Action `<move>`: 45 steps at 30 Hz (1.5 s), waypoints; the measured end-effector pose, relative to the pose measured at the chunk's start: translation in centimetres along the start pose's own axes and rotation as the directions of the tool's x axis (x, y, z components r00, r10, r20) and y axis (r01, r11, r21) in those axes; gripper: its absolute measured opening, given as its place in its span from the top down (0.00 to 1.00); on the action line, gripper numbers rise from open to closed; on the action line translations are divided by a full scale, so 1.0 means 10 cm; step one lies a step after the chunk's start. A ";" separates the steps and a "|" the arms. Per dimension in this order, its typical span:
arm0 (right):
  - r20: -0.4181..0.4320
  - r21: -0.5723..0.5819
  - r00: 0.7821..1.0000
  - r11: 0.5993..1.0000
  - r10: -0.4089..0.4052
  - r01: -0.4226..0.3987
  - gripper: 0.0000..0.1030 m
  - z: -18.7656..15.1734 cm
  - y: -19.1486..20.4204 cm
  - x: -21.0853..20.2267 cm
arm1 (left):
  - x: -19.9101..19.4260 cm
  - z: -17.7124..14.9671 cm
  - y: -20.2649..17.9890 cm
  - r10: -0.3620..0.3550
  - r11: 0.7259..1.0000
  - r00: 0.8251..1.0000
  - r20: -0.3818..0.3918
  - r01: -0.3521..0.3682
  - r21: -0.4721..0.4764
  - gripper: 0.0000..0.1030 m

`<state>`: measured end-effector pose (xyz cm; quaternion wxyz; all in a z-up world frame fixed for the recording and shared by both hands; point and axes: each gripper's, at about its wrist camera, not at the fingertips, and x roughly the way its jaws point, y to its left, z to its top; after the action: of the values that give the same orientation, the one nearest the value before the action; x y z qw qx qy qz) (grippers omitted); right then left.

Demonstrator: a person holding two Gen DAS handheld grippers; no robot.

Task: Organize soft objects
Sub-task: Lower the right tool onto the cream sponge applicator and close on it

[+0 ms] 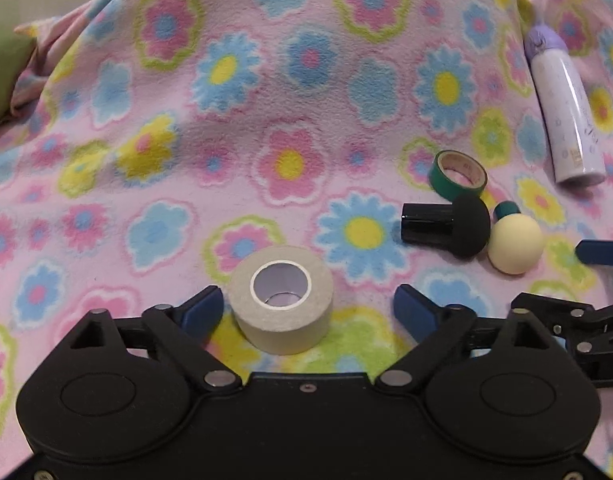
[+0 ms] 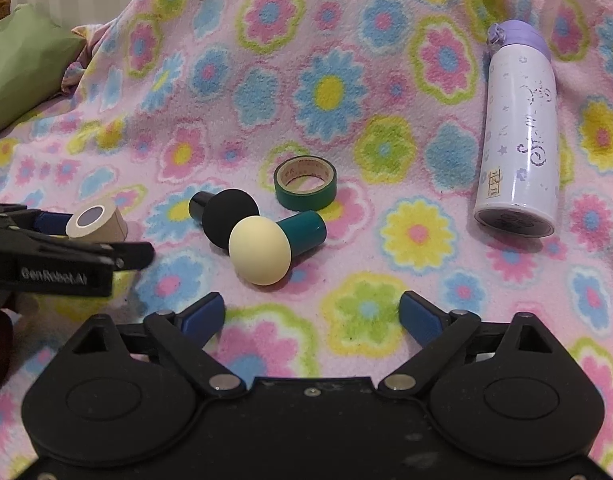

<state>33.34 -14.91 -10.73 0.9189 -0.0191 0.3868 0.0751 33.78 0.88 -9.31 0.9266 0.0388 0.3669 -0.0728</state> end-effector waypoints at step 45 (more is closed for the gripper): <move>-0.037 -0.192 0.996 0.978 0.079 -0.085 0.27 0.43 0.08 0.20 | 0.04 -0.02 0.04 -0.030 1.000 1.000 -0.010 0.030 0.002 0.02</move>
<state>37.69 -13.48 -9.15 0.9030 -0.0936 0.3917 0.1499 34.02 1.20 -9.69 0.9236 0.0345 0.3718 -0.0867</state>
